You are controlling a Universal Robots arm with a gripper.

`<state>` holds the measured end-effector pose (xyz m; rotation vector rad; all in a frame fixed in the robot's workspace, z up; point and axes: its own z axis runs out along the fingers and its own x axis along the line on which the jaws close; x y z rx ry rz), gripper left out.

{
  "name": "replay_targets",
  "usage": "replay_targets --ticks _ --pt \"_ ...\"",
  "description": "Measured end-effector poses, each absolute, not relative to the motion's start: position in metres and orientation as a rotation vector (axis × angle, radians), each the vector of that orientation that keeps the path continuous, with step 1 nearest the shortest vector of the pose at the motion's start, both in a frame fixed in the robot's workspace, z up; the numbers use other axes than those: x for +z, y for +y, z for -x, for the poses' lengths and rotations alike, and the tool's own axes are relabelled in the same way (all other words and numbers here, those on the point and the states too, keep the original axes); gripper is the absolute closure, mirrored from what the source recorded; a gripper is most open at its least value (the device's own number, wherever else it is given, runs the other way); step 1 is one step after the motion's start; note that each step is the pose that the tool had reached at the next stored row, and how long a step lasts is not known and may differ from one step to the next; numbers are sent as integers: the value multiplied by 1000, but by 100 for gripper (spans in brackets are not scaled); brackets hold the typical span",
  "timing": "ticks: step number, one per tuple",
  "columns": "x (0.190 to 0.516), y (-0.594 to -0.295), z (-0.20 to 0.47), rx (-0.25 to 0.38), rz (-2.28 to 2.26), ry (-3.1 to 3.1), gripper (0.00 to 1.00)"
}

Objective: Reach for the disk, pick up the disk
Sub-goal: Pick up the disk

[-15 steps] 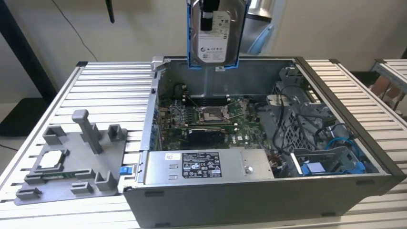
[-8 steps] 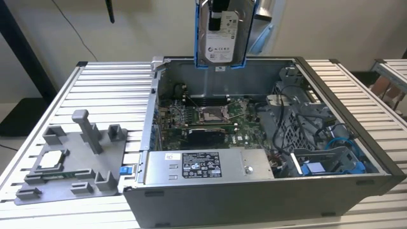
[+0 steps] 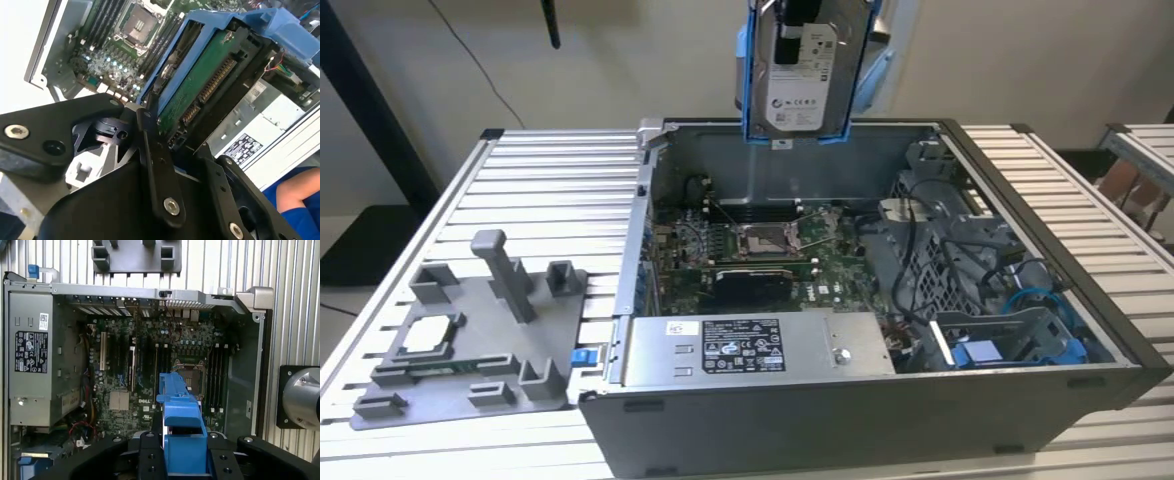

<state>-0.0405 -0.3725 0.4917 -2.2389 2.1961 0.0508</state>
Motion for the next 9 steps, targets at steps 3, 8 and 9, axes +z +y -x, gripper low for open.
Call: replay_targets --ticks 3,8,9 --pt "492 -373 32 51 2239 2196 100" --pt "492 -373 18 53 2239 2197 100" --pt "492 -373 15 53 2240 2197 100"
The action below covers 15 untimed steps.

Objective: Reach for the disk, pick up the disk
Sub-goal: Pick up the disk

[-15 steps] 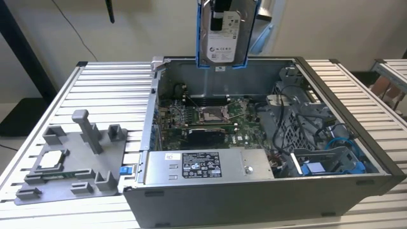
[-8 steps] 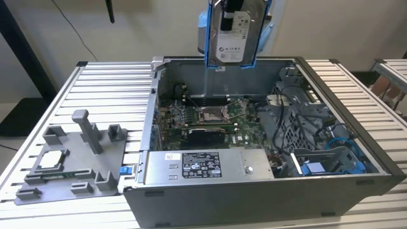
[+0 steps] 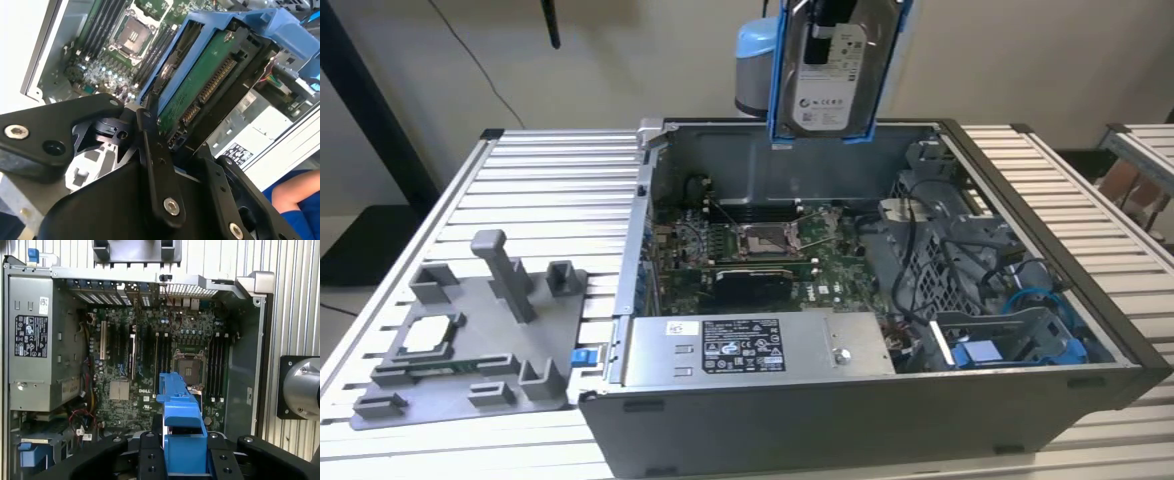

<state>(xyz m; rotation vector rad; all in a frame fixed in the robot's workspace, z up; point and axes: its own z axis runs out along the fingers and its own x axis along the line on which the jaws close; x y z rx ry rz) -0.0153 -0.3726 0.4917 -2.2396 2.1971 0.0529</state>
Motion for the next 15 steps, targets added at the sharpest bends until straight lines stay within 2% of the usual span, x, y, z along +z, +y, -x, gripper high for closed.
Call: replay_targets --ticks 15 --pt "492 -373 -19 54 2235 2202 100"
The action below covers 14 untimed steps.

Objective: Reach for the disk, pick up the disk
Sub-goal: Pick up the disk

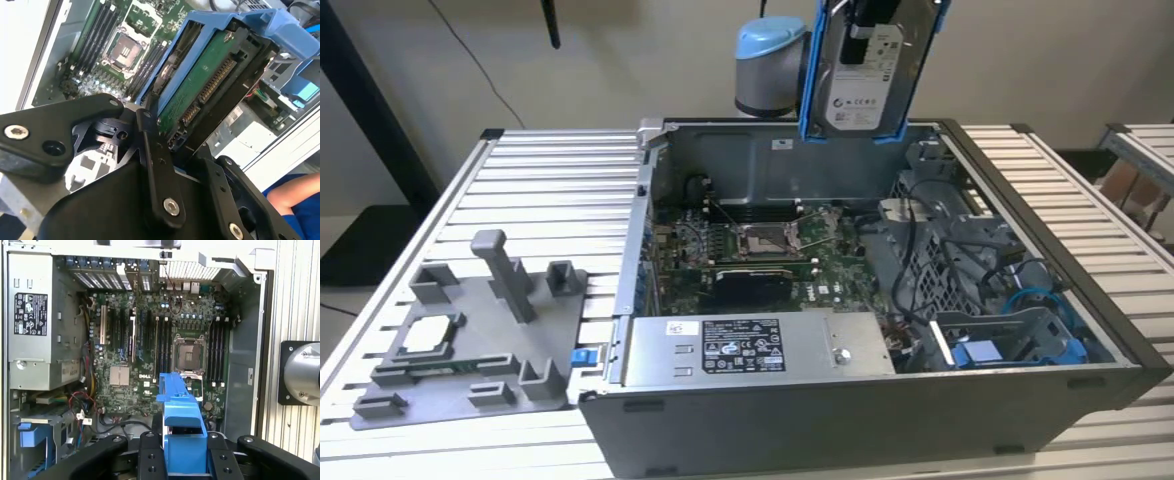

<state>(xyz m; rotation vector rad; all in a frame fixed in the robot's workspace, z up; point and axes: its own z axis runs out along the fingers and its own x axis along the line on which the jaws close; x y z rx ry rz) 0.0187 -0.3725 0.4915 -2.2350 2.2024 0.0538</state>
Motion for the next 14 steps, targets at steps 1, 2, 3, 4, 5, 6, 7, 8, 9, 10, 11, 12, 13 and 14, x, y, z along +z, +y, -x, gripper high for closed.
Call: replay_targets --ticks 1,2,3,4,5,6,7,8,9,10,11,12,13,14 --pt "491 -373 -19 54 2235 2203 100" --pt "491 -373 -20 54 2235 2203 100" --pt "491 -373 -20 54 2235 2203 100" --pt "491 -373 -20 54 2234 2203 100" --pt "491 -373 -20 54 2234 2203 100" --pt "491 -373 -20 54 2234 2203 100" --pt "491 -373 -20 54 2234 2203 100" --pt "491 -373 -20 54 2234 2203 100" --pt "491 -373 -20 54 2234 2203 100" --pt "491 -373 -20 54 2234 2203 100" --pt "492 -374 -20 54 2235 2203 100" --pt "491 -376 -20 54 2235 2203 100" --pt "491 -378 -20 54 2234 2203 100" --pt "491 -380 -20 54 2235 2203 100"
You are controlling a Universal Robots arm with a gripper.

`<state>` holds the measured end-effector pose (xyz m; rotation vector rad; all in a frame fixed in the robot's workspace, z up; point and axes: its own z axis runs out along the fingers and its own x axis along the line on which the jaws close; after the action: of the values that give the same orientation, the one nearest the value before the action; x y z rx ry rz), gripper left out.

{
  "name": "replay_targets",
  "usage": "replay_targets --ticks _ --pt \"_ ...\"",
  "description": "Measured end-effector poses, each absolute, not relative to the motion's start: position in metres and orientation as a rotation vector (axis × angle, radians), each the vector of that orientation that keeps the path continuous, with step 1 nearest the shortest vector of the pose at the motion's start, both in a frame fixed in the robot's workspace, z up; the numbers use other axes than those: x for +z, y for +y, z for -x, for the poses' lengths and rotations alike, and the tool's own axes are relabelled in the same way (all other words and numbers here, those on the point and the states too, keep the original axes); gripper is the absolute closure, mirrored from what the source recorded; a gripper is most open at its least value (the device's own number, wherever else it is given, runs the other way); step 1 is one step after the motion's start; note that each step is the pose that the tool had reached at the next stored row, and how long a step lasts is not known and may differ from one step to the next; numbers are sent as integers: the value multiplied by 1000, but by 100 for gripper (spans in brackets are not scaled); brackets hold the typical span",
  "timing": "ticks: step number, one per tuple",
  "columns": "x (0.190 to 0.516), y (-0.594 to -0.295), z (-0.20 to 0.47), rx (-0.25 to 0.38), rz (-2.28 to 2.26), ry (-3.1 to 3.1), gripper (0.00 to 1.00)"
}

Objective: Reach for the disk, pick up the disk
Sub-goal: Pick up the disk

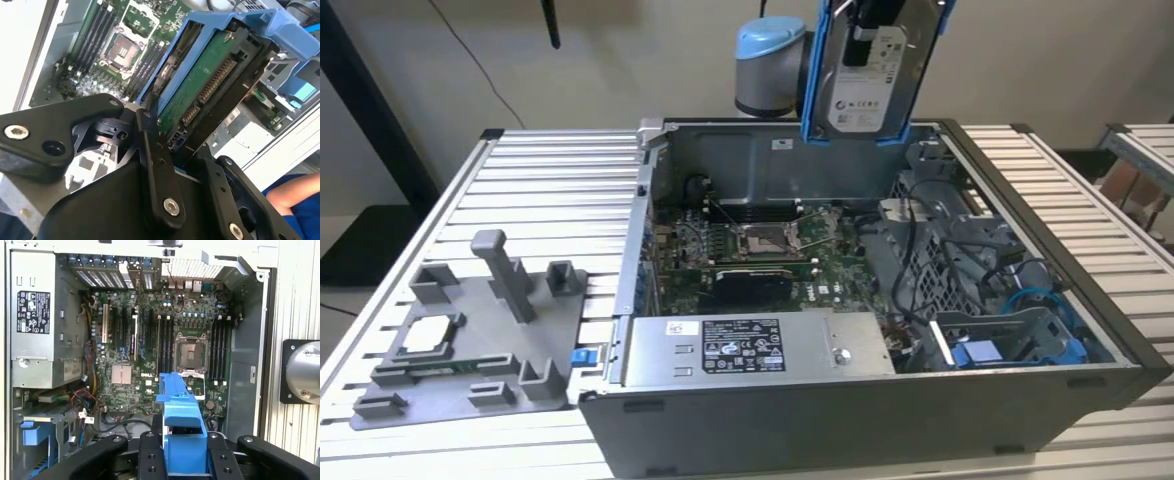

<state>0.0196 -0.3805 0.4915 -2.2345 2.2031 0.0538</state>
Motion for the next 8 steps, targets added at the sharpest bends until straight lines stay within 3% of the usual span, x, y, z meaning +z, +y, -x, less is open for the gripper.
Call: replay_targets --ticks 8 --pt "491 -404 -20 54 2234 2203 100"
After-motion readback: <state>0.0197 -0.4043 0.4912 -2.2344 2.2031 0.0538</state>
